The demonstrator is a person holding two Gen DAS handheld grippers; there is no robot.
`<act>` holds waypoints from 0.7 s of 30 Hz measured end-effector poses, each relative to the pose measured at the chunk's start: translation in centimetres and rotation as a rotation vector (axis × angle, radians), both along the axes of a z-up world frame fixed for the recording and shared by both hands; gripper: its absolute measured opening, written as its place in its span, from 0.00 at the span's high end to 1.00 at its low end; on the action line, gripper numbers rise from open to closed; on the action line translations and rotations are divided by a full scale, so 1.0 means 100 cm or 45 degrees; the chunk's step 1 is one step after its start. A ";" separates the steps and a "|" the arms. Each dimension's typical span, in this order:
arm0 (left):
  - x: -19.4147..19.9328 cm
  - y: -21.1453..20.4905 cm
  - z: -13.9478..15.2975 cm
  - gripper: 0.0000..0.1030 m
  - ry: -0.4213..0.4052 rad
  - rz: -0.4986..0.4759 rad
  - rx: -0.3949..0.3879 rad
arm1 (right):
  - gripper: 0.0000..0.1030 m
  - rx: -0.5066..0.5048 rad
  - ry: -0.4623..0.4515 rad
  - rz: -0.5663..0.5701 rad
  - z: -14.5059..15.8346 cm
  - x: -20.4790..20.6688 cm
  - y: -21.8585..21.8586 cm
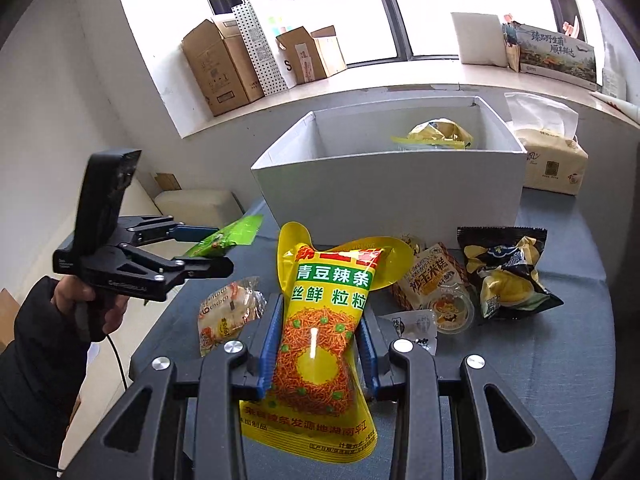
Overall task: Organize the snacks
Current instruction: 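Carry the yellow pouch and green seaweed bag into the white box and open both tools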
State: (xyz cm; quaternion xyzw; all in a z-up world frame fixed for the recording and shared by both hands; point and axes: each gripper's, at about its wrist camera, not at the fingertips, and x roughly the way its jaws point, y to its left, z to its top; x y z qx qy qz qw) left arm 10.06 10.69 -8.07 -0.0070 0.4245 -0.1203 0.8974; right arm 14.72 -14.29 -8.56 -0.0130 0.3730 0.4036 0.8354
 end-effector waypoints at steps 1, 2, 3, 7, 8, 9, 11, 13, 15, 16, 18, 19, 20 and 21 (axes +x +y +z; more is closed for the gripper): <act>-0.005 -0.005 0.014 0.26 -0.050 -0.016 -0.022 | 0.64 0.006 -0.010 -0.007 0.004 0.001 -0.001; -0.009 -0.008 0.027 0.26 -0.090 -0.029 -0.041 | 0.64 0.011 -0.022 -0.013 0.008 0.004 -0.001; -0.010 -0.011 0.039 0.26 -0.123 -0.019 -0.041 | 0.64 0.011 -0.037 -0.020 0.013 0.007 -0.002; 0.012 -0.021 0.075 0.26 -0.221 0.107 0.007 | 0.64 0.022 -0.107 -0.078 0.042 0.034 -0.006; 0.022 -0.024 0.081 0.26 -0.239 0.132 0.005 | 0.64 0.025 -0.122 -0.100 0.049 0.044 -0.007; 0.032 -0.023 0.086 0.26 -0.251 0.160 -0.011 | 0.64 0.028 -0.134 -0.124 0.056 0.055 -0.008; 0.057 -0.023 0.094 0.26 -0.261 0.227 -0.005 | 0.64 0.032 -0.179 -0.187 0.070 0.079 -0.009; 0.087 -0.019 0.102 0.26 -0.272 0.311 -0.025 | 0.63 0.034 -0.245 -0.238 0.084 0.104 -0.006; 0.116 -0.016 0.103 0.26 -0.261 0.403 -0.054 | 0.62 0.028 -0.248 -0.248 0.092 0.133 0.001; 0.132 -0.016 0.100 0.26 -0.240 0.456 -0.063 | 0.62 0.014 -0.243 -0.249 0.093 0.148 0.005; 0.160 -0.010 0.089 0.26 -0.186 0.529 -0.119 | 0.62 -0.040 -0.220 -0.272 0.092 0.174 0.013; 0.172 -0.010 0.083 0.26 -0.164 0.550 -0.134 | 0.61 -0.063 -0.201 -0.276 0.089 0.185 0.017; 0.182 -0.010 0.075 0.25 -0.147 0.564 -0.139 | 0.61 -0.078 -0.179 -0.265 0.084 0.194 0.020; 0.189 -0.010 0.069 0.24 -0.133 0.589 -0.128 | 0.55 -0.087 -0.168 -0.252 0.080 0.198 0.021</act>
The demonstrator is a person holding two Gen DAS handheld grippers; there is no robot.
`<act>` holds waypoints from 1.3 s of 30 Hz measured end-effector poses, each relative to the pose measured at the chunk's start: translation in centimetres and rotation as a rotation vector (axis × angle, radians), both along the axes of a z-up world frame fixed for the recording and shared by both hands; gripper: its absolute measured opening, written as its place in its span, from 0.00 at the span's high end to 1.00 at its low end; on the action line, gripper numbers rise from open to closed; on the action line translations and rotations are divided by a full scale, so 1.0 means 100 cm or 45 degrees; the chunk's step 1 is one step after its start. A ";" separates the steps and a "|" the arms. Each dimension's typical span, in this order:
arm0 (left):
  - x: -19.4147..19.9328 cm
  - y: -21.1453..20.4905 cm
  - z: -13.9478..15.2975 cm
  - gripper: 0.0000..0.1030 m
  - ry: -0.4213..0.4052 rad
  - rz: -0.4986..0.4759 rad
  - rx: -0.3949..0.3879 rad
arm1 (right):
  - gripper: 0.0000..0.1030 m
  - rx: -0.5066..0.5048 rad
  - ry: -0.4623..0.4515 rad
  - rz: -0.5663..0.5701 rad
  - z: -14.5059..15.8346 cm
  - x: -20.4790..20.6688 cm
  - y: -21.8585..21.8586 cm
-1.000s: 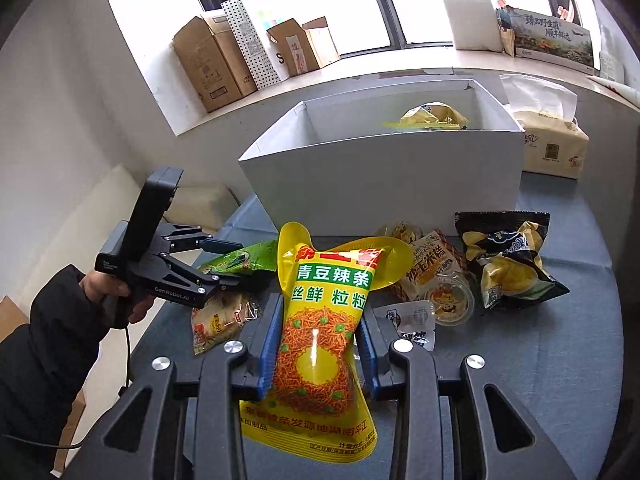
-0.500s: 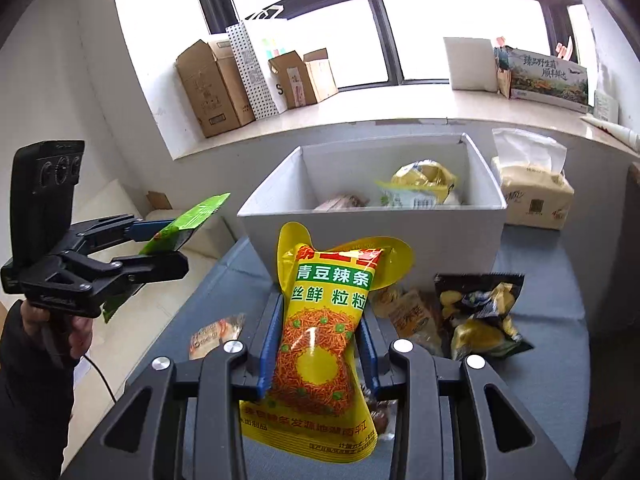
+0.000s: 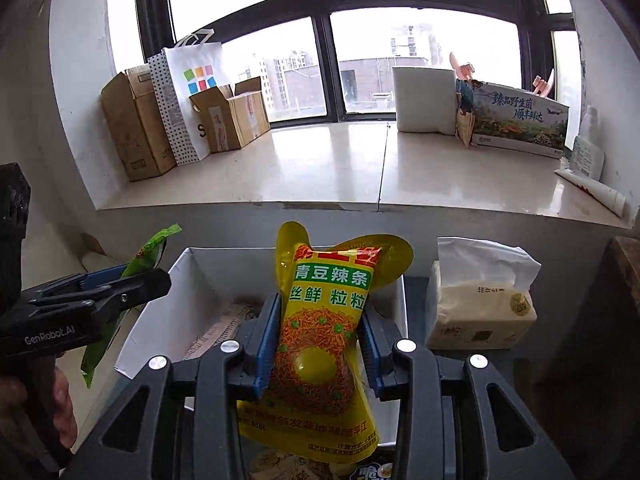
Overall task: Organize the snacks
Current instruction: 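Carry the yellow pouch and green seaweed bag into the white box and open both tools, then grasp the wrapped round bread with the left tool while the right tool grasps the jelly cup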
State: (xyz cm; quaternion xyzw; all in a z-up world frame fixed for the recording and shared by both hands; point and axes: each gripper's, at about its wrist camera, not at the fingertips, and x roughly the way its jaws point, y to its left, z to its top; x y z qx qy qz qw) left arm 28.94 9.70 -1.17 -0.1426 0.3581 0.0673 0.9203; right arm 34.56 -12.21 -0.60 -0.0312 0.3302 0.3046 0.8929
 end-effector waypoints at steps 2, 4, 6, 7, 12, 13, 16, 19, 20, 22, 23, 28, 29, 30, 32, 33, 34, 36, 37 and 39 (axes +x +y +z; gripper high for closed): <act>0.009 0.003 -0.016 0.13 0.071 0.083 0.000 | 0.19 -0.031 0.036 0.012 -0.010 0.009 0.003; 0.010 0.007 -0.030 0.11 0.095 0.069 -0.080 | 0.00 -0.018 0.089 -0.008 -0.016 0.013 0.000; 0.006 0.006 -0.037 0.11 0.104 0.069 -0.061 | 0.00 0.026 0.071 -0.056 -0.016 0.011 -0.011; 0.003 0.004 -0.038 0.10 0.109 0.068 -0.040 | 0.00 0.047 0.075 -0.067 -0.016 0.010 -0.016; -0.010 0.009 -0.030 0.10 0.093 0.099 -0.008 | 0.00 0.097 0.028 -0.073 -0.007 0.000 -0.027; -0.013 0.010 -0.026 0.09 0.078 0.104 -0.001 | 0.00 0.105 0.012 -0.072 -0.005 -0.004 -0.028; -0.024 0.011 -0.011 0.09 0.043 0.127 0.073 | 0.00 0.146 -0.009 -0.053 0.001 -0.013 -0.028; -0.042 0.008 0.002 0.08 0.016 0.122 0.174 | 0.00 0.145 -0.039 -0.028 0.005 -0.026 -0.025; -0.049 0.008 0.005 0.08 0.008 0.120 0.207 | 0.00 0.146 -0.040 -0.011 0.006 -0.031 -0.025; -0.068 0.008 0.010 0.08 -0.006 0.104 0.241 | 0.00 0.166 -0.057 0.024 0.009 -0.048 -0.027; -0.080 0.008 0.011 0.07 -0.019 0.085 0.251 | 0.00 0.163 -0.066 0.037 0.010 -0.057 -0.028; -0.143 0.010 -0.001 0.03 -0.017 -0.021 0.179 | 0.00 0.201 -0.084 0.096 0.006 -0.110 -0.046; -0.155 0.009 -0.006 0.03 -0.007 -0.048 0.157 | 0.00 0.210 -0.072 0.111 0.002 -0.120 -0.049; -0.167 0.006 -0.010 0.03 0.004 -0.077 0.146 | 0.00 0.215 -0.055 0.119 -0.003 -0.131 -0.053; -0.191 -0.002 -0.019 0.03 0.010 -0.117 0.155 | 0.00 0.232 -0.022 0.120 -0.014 -0.149 -0.061; -0.201 -0.006 -0.024 0.03 0.022 -0.127 0.163 | 0.00 0.238 -0.002 0.130 -0.020 -0.158 -0.064; -0.210 -0.010 -0.029 0.03 0.032 -0.134 0.167 | 0.00 0.237 0.018 0.134 -0.026 -0.167 -0.067; -0.225 -0.013 -0.040 0.03 0.054 -0.113 0.165 | 0.00 0.203 0.050 0.138 -0.038 -0.181 -0.070; -0.230 -0.015 -0.045 0.03 0.065 -0.129 0.158 | 0.00 0.192 0.061 0.148 -0.043 -0.188 -0.072; -0.236 -0.019 -0.055 0.03 0.087 -0.157 0.160 | 0.00 0.177 0.075 0.154 -0.049 -0.198 -0.076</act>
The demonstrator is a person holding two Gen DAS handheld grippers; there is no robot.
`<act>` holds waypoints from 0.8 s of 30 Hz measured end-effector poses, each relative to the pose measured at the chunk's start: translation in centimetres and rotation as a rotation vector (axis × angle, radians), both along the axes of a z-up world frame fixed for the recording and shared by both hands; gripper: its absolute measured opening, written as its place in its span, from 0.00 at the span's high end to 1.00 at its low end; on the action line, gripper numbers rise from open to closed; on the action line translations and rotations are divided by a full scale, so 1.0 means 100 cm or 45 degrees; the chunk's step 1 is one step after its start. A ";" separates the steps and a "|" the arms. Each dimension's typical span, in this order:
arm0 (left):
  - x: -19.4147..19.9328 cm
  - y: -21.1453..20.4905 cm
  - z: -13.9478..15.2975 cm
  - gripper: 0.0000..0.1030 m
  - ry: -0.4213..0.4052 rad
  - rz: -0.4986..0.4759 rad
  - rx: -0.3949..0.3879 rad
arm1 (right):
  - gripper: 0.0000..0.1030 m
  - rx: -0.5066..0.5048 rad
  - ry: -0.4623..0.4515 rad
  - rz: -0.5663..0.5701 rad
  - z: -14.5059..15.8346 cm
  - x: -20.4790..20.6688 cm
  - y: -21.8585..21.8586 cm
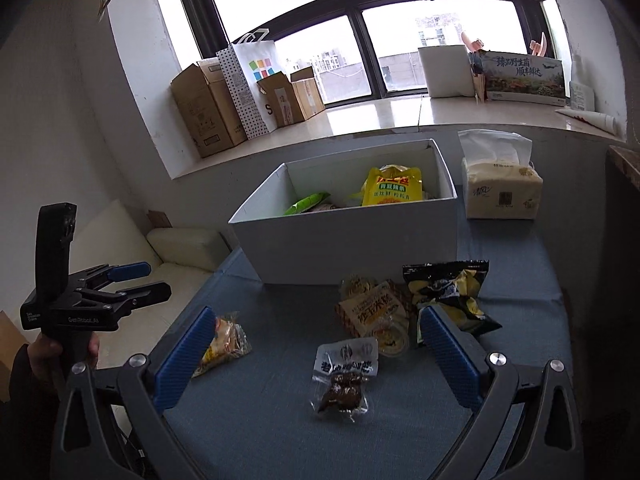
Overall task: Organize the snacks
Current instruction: 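Grasp the wrapped round bread with the left tool while the right tool grasps the jelly cup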
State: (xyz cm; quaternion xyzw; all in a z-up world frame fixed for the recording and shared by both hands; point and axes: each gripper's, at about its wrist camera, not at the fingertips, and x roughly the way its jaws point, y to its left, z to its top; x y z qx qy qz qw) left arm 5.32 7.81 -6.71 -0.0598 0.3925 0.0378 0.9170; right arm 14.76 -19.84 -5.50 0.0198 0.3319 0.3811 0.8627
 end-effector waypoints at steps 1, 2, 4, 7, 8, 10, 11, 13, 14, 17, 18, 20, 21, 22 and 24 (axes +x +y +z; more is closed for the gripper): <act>-0.001 -0.002 -0.005 0.03 0.014 -0.007 0.021 | 0.00 -0.003 0.003 -0.006 -0.002 -0.003 -0.003; 0.000 -0.005 -0.011 0.03 0.033 -0.021 0.045 | 0.00 -0.006 0.007 -0.013 -0.003 -0.005 -0.005; 0.004 -0.009 -0.023 0.03 0.077 -0.042 0.081 | 0.00 -0.023 0.017 -0.027 -0.006 -0.007 -0.007; 0.010 -0.012 -0.046 0.03 0.133 -0.117 0.106 | 0.00 -0.023 0.021 -0.041 -0.009 -0.009 -0.008; 0.013 -0.011 -0.054 0.03 0.160 -0.137 0.109 | 0.00 -0.020 0.027 -0.033 -0.011 -0.010 -0.008; 0.018 -0.005 -0.071 0.03 0.201 -0.176 0.058 | 0.00 -0.034 0.030 -0.028 -0.014 -0.013 -0.006; 0.021 -0.002 -0.079 0.03 0.228 -0.187 0.038 | 0.00 -0.045 0.032 -0.019 -0.016 -0.014 -0.004; 0.024 0.003 -0.092 0.04 0.269 -0.193 0.058 | 0.00 -0.105 0.038 -0.022 -0.023 -0.015 0.000; 0.025 0.005 -0.096 0.06 0.275 -0.205 0.064 | 0.00 -0.133 0.032 -0.032 -0.026 -0.015 0.001; 0.025 0.007 -0.103 0.21 0.296 -0.233 0.088 | 0.00 -0.131 0.052 -0.032 -0.031 -0.014 0.001; 0.025 0.007 -0.103 0.21 0.295 -0.244 0.092 | 0.00 -0.134 0.058 -0.033 -0.033 -0.013 0.001; 0.026 0.007 -0.104 0.23 0.298 -0.271 0.099 | 0.00 -0.153 0.057 -0.036 -0.035 -0.014 0.003; 0.027 0.006 -0.103 0.23 0.300 -0.276 0.104 | 0.00 -0.159 0.060 -0.033 -0.036 -0.014 0.003; 0.027 0.005 -0.103 0.24 0.298 -0.281 0.098 | 0.00 -0.164 0.064 -0.035 -0.037 -0.014 0.004; 0.027 0.004 -0.102 0.25 0.296 -0.289 0.095 | 0.00 -0.171 0.066 -0.040 -0.039 -0.014 0.005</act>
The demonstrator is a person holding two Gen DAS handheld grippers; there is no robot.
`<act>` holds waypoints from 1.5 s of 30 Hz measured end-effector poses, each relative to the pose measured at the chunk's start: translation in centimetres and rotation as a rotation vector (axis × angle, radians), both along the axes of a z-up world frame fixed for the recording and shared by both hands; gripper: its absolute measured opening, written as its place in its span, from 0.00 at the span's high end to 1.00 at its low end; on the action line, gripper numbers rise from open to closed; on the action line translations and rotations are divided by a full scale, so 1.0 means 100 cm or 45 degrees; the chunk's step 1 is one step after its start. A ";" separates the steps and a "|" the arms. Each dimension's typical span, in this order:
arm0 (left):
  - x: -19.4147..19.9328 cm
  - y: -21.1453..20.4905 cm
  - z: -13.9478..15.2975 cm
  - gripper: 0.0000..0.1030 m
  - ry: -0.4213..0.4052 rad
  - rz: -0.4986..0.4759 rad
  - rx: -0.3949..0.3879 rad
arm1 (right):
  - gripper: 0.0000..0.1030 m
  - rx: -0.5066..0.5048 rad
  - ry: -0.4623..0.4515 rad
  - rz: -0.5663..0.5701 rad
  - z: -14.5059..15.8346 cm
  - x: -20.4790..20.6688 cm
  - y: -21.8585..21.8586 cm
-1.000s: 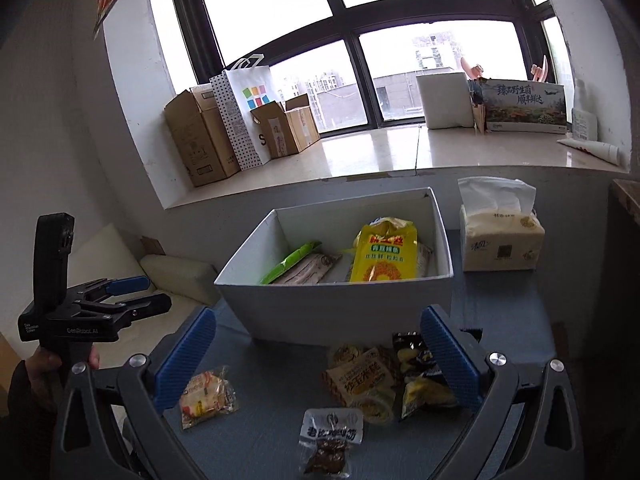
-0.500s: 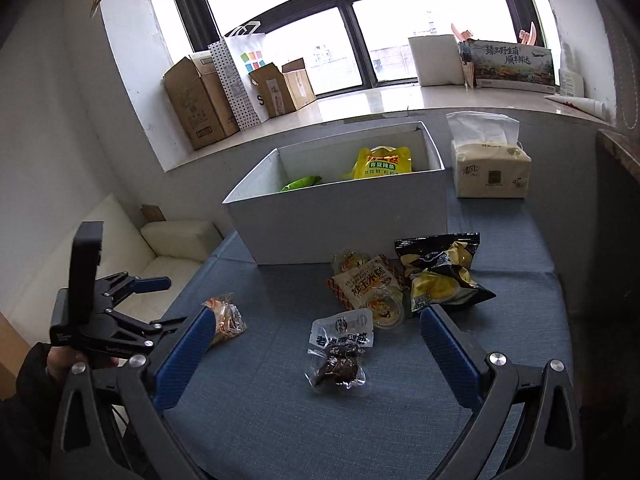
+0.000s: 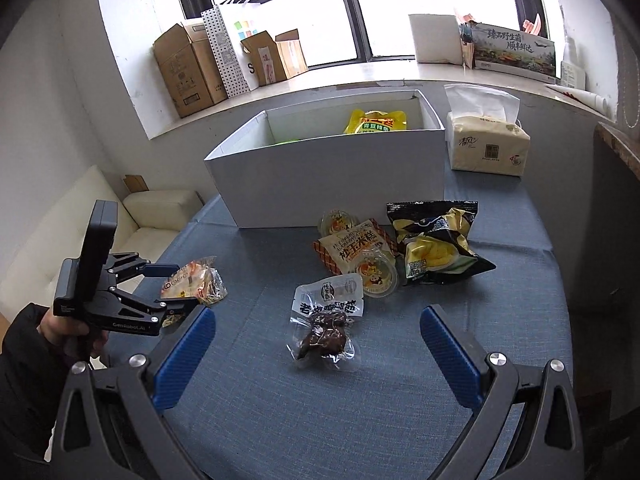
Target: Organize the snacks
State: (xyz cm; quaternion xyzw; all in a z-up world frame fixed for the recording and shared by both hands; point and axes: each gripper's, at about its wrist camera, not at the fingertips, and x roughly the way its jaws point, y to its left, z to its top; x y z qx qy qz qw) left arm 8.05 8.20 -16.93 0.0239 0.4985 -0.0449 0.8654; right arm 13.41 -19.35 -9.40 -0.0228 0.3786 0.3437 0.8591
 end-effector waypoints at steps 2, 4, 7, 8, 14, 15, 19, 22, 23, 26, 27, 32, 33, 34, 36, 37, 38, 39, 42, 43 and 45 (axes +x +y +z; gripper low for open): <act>0.001 0.001 0.004 0.25 -0.019 0.003 -0.017 | 0.00 0.001 0.009 -0.004 -0.001 0.001 0.000; -0.003 0.003 0.013 0.25 -0.052 0.019 -0.045 | 0.00 0.000 0.015 -0.003 -0.003 0.002 0.001; -0.012 0.004 0.033 0.25 -0.116 0.048 -0.082 | 0.00 -0.013 0.011 0.027 -0.005 0.010 0.009; -0.015 0.004 0.040 0.25 -0.140 0.060 -0.092 | 0.00 -0.027 0.008 0.036 -0.007 0.015 0.014; -0.034 -0.003 0.072 0.25 -0.235 0.089 -0.120 | 0.00 -0.026 0.043 0.087 -0.019 0.074 0.050; -0.037 -0.005 0.075 0.25 -0.243 0.081 -0.107 | 0.00 -0.046 0.034 0.087 -0.021 0.084 0.057; -0.042 -0.010 0.079 0.25 -0.258 0.060 -0.109 | 0.04 -0.127 0.029 0.179 -0.032 0.111 0.088; -0.042 -0.008 0.078 0.25 -0.260 0.067 -0.122 | 0.21 -0.221 0.034 0.232 -0.043 0.121 0.105; -0.042 -0.007 0.078 0.25 -0.264 0.068 -0.124 | 0.25 -0.234 0.051 0.253 -0.047 0.124 0.109; -0.042 -0.006 0.077 0.25 -0.269 0.067 -0.134 | 0.31 -0.264 0.068 0.279 -0.055 0.127 0.115; -0.042 -0.007 0.078 0.25 -0.269 0.068 -0.136 | 0.38 -0.254 0.074 0.286 -0.056 0.129 0.115; -0.042 -0.007 0.076 0.25 -0.267 0.066 -0.141 | 0.63 -0.254 0.116 0.267 -0.065 0.135 0.113; -0.042 -0.007 0.076 0.25 -0.265 0.066 -0.142 | 0.65 -0.241 0.122 0.273 -0.066 0.134 0.111; -0.042 -0.006 0.076 0.25 -0.264 0.066 -0.145 | 0.67 -0.234 0.117 0.272 -0.065 0.133 0.110; -0.042 -0.005 0.076 0.25 -0.264 0.070 -0.147 | 0.75 -0.210 0.100 0.265 -0.061 0.127 0.105; -0.041 -0.005 0.076 0.25 -0.266 0.066 -0.151 | 0.86 -0.189 0.088 0.269 -0.058 0.124 0.103; -0.042 -0.005 0.077 0.25 -0.268 0.063 -0.152 | 0.91 -0.172 0.080 0.272 -0.055 0.120 0.100; -0.042 -0.006 0.077 0.25 -0.268 0.059 -0.151 | 0.93 -0.162 0.078 0.273 -0.052 0.116 0.098; -0.040 -0.007 0.076 0.25 -0.264 0.056 -0.135 | 0.93 -0.203 0.054 0.285 -0.049 0.107 0.100; -0.040 -0.007 0.075 0.25 -0.260 0.057 -0.142 | 0.93 -0.216 0.041 0.283 -0.048 0.106 0.101; -0.040 -0.006 0.075 0.25 -0.260 0.060 -0.151 | 0.88 -0.217 0.050 0.264 -0.048 0.105 0.104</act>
